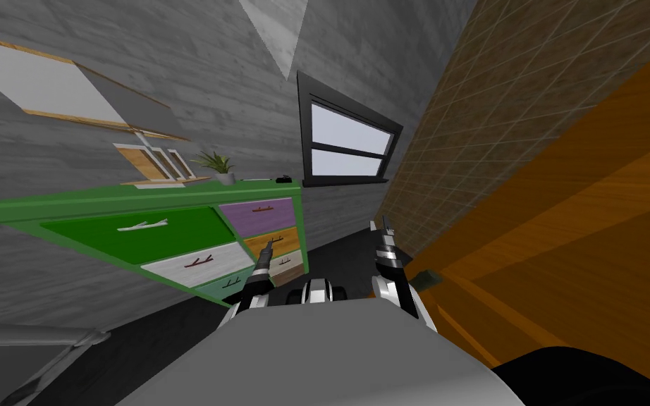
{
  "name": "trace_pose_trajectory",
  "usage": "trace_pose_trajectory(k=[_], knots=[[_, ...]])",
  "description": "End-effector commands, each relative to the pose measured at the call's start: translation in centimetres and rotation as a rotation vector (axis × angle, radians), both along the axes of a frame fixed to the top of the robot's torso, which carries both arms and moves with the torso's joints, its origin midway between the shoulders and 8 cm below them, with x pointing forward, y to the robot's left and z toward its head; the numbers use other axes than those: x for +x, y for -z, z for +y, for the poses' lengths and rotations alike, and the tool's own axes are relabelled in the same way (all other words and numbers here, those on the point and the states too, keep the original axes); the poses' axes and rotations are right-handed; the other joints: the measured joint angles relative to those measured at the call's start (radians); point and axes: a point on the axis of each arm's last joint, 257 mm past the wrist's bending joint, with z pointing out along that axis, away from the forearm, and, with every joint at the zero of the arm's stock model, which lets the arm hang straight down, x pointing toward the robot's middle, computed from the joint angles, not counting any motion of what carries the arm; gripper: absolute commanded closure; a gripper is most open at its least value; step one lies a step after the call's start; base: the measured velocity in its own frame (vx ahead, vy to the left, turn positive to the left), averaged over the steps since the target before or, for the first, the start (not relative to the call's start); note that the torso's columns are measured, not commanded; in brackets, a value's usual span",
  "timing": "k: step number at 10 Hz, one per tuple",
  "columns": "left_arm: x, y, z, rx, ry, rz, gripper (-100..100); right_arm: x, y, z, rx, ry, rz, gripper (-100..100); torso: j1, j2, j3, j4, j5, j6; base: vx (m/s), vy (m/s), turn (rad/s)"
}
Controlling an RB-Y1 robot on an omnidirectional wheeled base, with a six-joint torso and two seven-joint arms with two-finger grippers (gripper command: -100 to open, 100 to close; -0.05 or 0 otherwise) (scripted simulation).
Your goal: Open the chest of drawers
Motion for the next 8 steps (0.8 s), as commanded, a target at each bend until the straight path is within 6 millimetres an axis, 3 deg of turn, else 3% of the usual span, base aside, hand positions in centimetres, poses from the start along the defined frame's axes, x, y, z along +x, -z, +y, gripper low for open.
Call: trace_pose_trajectory(k=[1,5,8], knots=[[-0.19,-0.01,-0.05,0.000,0.001,0.012,100,0.00,0.00,0.00,0.000,0.000,0.000,0,-0.003,0.003,0.000,0.001,-0.001,0.000,-0.165,-0.067,0.017],[-0.59,-0.04,-0.20,-0.002,0.003,0.020,100,0.00,0.00,0.00,0.000,0.000,0.000,0,-0.002,-0.003,-0.003,0.004,-0.004,0.000,-0.136,-0.055,0.006],[-1.12,-0.02,-0.45,-0.001,0.007,0.025,100,0.01,-0.01,0.01,0.000,0.000,0.000,0,-0.002,0.004,0.002,0.003,-0.002,0.000,-0.205,-0.076,0.016]])
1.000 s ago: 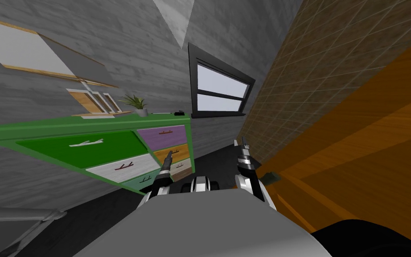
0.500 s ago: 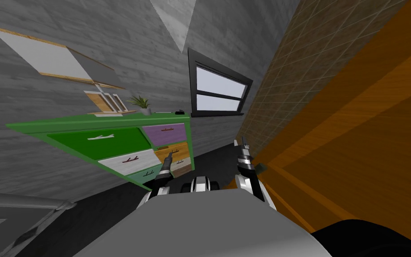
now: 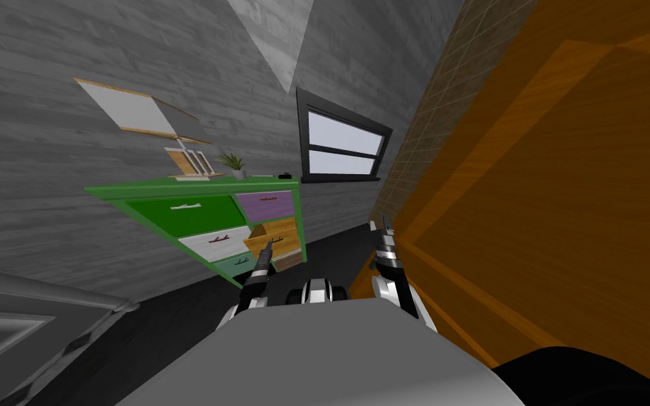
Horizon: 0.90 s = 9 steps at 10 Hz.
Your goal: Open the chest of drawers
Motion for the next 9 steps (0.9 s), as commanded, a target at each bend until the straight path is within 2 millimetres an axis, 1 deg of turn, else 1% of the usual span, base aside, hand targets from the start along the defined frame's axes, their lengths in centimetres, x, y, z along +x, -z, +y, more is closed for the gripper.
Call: trace_pose_trajectory(k=[1,2,6,9], knots=[[0.1,-1.0,0.1,0.000,-0.002,0.003,-100,0.0,0.0,0.1,0.001,-0.002,0.000,0,-0.001,-0.002,-0.001,0.000,-0.001,0.001,-0.075,-0.045,0.044],[0.2,-1.5,0.3,0.001,-0.004,0.003,-100,0.1,-0.1,0.2,0.002,-0.006,-0.002,0,-0.001,-0.001,0.000,0.001,-0.002,0.007,0.001,0.006,-0.041],[0.6,-3.8,0.8,0.001,-0.012,0.003,-100,0.2,-0.2,0.5,0.004,-0.013,-0.005,0,-0.004,0.002,0.001,0.003,-0.003,0.004,-0.004,0.007,-0.030],[0.8,-5.5,1.1,0.001,-0.019,0.003,-100,0.3,-0.3,0.7,0.007,-0.019,-0.007,0,-0.005,0.004,0.002,0.003,-0.003,0.005,-0.012,-0.005,-0.016]])
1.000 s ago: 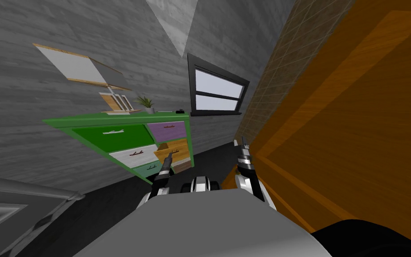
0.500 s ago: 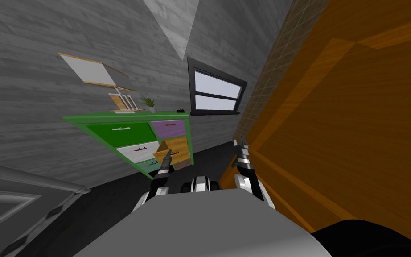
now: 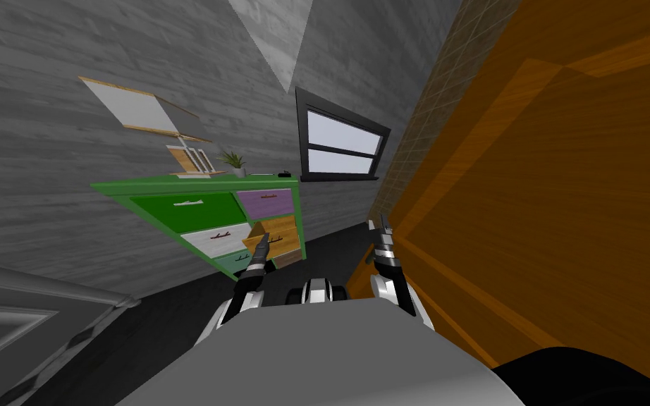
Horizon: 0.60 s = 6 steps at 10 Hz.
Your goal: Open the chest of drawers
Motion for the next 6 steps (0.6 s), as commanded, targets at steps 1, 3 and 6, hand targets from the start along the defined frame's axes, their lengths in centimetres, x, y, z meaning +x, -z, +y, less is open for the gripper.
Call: trace_pose_trajectory(k=[1,3,6], knots=[[0.05,-0.55,0.14,0.000,-0.002,0.000,-100,0.05,-0.02,0.10,0.001,-0.003,-0.001,0,-0.001,0.001,0.001,0.000,0.000,0.001,0.003,-0.001,0.016],[0.04,-0.43,0.17,-0.002,-0.003,0.005,0,0.11,-0.02,0.19,0.002,-0.005,-0.001,0,0.001,-0.001,-0.001,0.000,0.000,-0.002,0.009,0.003,0.011],[0.02,-0.23,0.18,-0.003,-0.004,0.010,0,0.16,0.02,0.25,0.004,-0.007,0.001,0,0.002,-0.003,-0.003,0.000,0.000,-0.004,0.004,0.001,0.004]])
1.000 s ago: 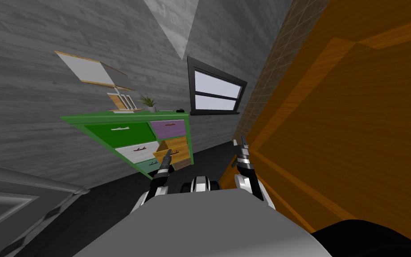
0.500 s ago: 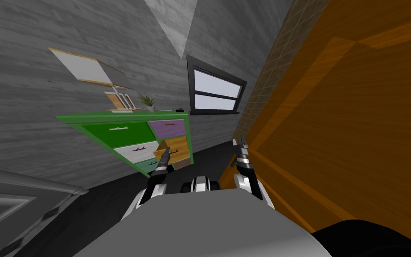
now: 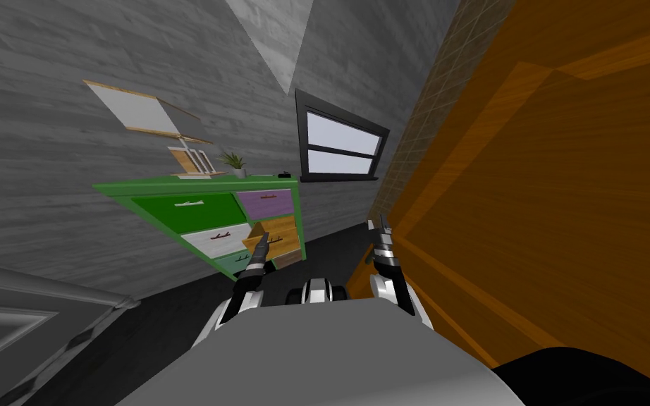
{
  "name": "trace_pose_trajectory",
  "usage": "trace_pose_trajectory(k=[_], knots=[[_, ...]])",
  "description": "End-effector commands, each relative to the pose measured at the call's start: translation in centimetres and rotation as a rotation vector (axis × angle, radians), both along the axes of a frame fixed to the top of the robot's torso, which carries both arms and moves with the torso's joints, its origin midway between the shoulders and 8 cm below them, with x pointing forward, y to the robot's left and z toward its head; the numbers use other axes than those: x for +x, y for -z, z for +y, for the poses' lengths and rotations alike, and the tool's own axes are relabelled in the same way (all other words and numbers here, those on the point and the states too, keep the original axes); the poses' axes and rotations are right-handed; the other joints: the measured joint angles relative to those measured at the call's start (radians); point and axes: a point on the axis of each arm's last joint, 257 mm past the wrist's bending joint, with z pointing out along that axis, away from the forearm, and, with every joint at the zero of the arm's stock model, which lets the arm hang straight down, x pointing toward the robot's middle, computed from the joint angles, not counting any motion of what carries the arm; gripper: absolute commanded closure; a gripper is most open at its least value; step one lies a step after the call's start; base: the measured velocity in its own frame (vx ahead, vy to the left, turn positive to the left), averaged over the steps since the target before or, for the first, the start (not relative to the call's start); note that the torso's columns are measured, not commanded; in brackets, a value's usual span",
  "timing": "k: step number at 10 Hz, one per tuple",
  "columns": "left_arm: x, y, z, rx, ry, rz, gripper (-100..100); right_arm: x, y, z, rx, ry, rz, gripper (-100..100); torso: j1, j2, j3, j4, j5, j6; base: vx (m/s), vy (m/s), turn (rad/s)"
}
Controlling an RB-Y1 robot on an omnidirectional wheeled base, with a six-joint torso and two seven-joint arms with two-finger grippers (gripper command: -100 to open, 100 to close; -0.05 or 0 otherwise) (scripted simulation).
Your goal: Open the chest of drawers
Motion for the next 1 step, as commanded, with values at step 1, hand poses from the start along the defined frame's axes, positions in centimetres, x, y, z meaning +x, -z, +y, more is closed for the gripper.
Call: trace_pose_trajectory(k=[1], knots=[[-0.01,0.05,0.00,0.000,0.000,0.001,0,0.01,0.01,0.01,0.000,0.000,0.000,0,0.000,-0.001,0.000,0.000,0.000,0.000,0.000,0.000,0.000]])
